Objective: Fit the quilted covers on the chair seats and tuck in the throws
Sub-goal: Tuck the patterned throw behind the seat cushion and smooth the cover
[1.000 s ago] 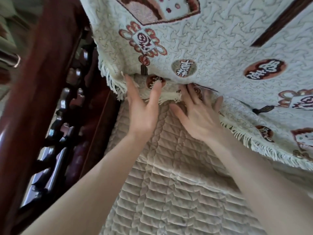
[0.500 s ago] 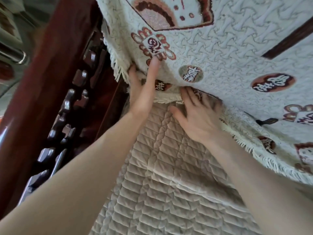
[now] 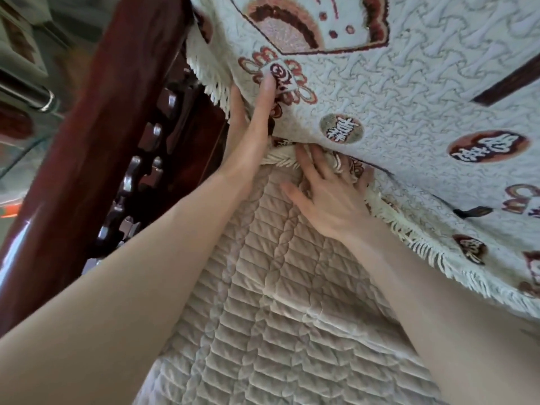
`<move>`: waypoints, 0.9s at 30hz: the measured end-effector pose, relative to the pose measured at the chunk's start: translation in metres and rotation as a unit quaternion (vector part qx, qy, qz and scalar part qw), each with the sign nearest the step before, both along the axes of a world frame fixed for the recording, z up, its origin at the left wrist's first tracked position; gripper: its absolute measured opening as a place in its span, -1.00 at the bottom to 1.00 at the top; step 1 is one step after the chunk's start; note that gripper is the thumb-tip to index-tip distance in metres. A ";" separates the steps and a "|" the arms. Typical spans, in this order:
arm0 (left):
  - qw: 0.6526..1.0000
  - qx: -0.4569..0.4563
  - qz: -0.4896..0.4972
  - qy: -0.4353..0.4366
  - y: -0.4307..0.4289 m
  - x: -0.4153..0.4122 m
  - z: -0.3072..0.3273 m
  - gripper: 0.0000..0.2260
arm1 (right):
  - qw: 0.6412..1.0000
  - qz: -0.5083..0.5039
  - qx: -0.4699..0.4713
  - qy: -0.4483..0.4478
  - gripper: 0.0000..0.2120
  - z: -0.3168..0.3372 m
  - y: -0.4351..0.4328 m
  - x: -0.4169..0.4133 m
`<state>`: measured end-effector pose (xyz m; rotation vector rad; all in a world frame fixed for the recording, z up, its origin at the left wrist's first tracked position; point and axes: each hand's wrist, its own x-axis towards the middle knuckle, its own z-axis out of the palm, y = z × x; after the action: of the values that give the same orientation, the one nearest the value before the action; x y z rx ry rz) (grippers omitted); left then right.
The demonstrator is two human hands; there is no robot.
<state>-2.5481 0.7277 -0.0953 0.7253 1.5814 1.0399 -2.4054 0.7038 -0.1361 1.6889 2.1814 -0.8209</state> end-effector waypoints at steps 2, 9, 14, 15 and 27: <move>0.999 0.021 0.001 0.025 -0.013 -0.004 0.000 -0.37 | 0.999 -0.014 0.033 0.005 -0.36 0.005 -0.007 -0.002; 1.000 -0.003 0.003 0.010 -0.022 -0.004 0.000 -0.33 | 0.999 -0.007 0.023 -0.023 -0.29 0.011 -0.054 0.003; 1.000 0.018 -0.009 -0.011 0.012 -0.008 -0.005 -0.19 | 0.999 -0.034 -0.003 -0.020 -0.29 0.001 -0.011 -0.001; 1.000 0.015 -0.017 -0.008 0.015 -0.011 -0.005 -0.14 | 0.999 -0.036 -0.008 -0.021 -0.30 -0.001 -0.004 -0.001; 0.993 0.067 0.022 0.095 -0.012 -0.006 0.018 -0.30 | 0.998 -0.017 0.054 0.011 -0.24 0.014 -0.026 -0.002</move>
<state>-2.5538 0.7153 -0.0769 0.9065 1.7073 1.1451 -2.4077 0.6778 -0.1223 1.7809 2.2542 -0.7468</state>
